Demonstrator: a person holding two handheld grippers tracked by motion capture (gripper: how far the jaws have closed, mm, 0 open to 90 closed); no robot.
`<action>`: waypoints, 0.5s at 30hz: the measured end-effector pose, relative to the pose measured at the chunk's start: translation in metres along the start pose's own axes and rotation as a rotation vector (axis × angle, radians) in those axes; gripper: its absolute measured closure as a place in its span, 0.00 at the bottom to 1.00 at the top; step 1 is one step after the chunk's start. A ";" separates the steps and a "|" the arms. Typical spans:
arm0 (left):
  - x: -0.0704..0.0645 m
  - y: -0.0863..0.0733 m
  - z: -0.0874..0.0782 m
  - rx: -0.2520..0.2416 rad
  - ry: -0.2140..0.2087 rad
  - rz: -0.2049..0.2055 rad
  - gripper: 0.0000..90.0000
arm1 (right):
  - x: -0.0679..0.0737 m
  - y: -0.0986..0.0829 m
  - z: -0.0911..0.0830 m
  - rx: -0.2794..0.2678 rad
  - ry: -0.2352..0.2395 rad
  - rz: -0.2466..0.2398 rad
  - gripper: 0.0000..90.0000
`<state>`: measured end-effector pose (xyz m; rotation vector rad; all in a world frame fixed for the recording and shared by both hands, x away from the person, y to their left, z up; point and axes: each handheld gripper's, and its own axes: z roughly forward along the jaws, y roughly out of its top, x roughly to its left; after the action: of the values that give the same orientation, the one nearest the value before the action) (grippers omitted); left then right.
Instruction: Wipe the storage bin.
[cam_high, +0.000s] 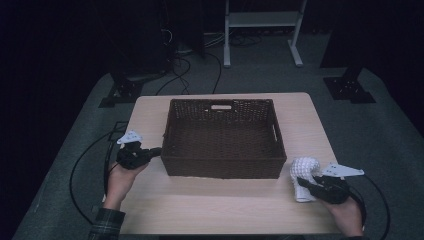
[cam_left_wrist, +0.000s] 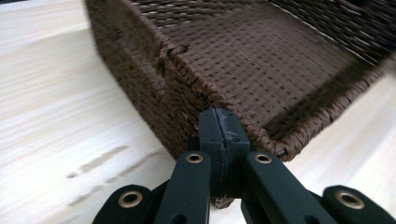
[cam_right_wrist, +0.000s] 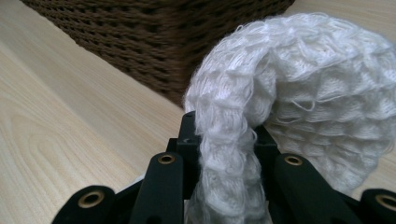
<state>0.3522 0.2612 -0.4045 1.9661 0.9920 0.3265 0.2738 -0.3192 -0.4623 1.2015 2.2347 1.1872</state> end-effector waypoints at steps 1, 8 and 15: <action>-0.004 -0.001 0.000 0.000 -0.016 0.004 1.00 | 0.000 0.000 0.000 0.001 0.000 0.000 0.80; -0.036 -0.005 0.009 0.021 -0.075 0.066 0.97 | 0.001 0.000 0.001 0.003 0.002 -0.007 0.80; -0.047 -0.011 0.012 0.023 -0.095 0.093 0.80 | 0.001 -0.001 0.001 0.007 0.002 -0.006 0.80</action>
<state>0.3231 0.2220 -0.4130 2.0338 0.8487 0.2716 0.2733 -0.3188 -0.4635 1.1962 2.2443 1.1795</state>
